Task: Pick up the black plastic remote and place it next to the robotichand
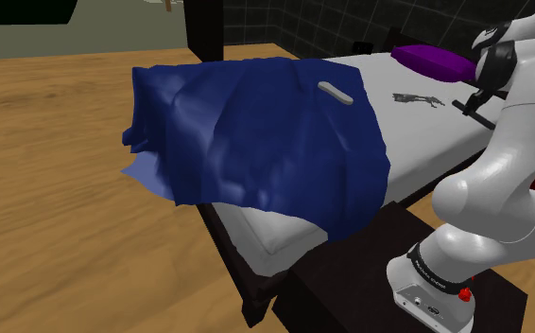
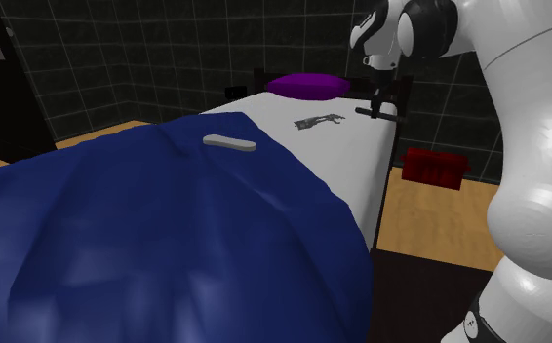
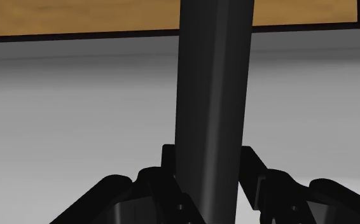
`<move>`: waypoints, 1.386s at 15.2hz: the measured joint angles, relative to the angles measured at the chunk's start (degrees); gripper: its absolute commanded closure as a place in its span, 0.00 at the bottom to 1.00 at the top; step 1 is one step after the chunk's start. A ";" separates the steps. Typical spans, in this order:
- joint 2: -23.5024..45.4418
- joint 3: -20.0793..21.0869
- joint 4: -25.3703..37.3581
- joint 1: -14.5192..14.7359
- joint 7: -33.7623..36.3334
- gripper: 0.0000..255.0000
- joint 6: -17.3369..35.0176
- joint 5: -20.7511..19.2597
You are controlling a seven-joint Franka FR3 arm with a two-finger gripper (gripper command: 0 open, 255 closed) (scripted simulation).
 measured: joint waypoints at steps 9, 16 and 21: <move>1.66 0.62 -4.40 0.35 -0.67 1.00 5.85 0.92; 2.93 1.06 -5.80 0.34 -0.98 1.00 8.45 1.49; 2.96 1.07 -5.78 0.32 -0.99 0.00 8.48 1.50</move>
